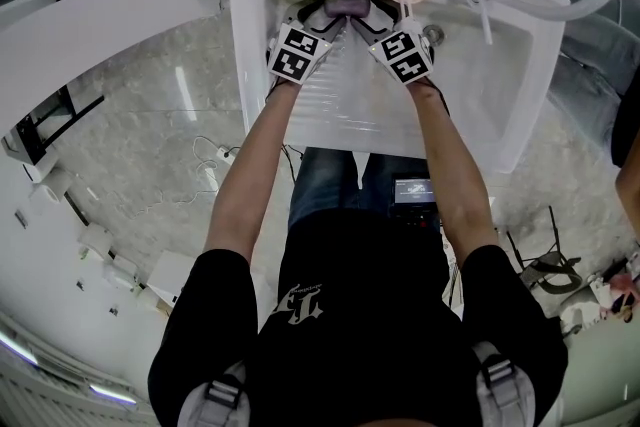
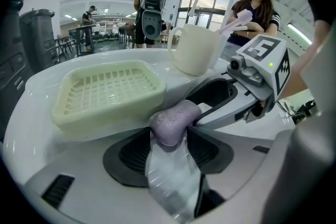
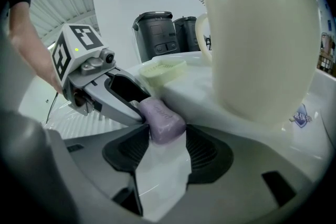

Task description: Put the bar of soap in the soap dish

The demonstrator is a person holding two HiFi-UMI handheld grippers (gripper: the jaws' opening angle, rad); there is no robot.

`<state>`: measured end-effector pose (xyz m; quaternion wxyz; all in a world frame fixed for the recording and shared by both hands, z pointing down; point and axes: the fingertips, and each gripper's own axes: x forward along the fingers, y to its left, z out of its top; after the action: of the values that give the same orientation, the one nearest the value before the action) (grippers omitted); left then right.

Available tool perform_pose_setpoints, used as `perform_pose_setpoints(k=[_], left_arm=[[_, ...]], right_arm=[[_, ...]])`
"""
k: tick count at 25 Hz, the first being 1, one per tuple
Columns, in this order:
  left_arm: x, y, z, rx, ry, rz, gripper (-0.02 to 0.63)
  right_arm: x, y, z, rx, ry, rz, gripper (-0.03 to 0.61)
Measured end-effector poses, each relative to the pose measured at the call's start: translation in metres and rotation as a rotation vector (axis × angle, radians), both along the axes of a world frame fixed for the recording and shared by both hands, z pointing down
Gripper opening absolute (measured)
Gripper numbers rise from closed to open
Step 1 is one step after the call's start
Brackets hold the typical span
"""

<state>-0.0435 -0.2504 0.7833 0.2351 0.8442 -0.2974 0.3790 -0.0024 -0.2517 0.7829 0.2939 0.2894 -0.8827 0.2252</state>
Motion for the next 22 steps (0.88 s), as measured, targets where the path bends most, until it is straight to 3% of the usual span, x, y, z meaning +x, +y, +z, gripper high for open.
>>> perform_pose_setpoints(k=[22], left_arm=[[-0.002, 0.021, -0.031, 0.044, -0.010, -0.006, 0.202]], right_arm=[[0.000, 0.025, -0.027, 0.031, 0.024, 0.007, 0.204]])
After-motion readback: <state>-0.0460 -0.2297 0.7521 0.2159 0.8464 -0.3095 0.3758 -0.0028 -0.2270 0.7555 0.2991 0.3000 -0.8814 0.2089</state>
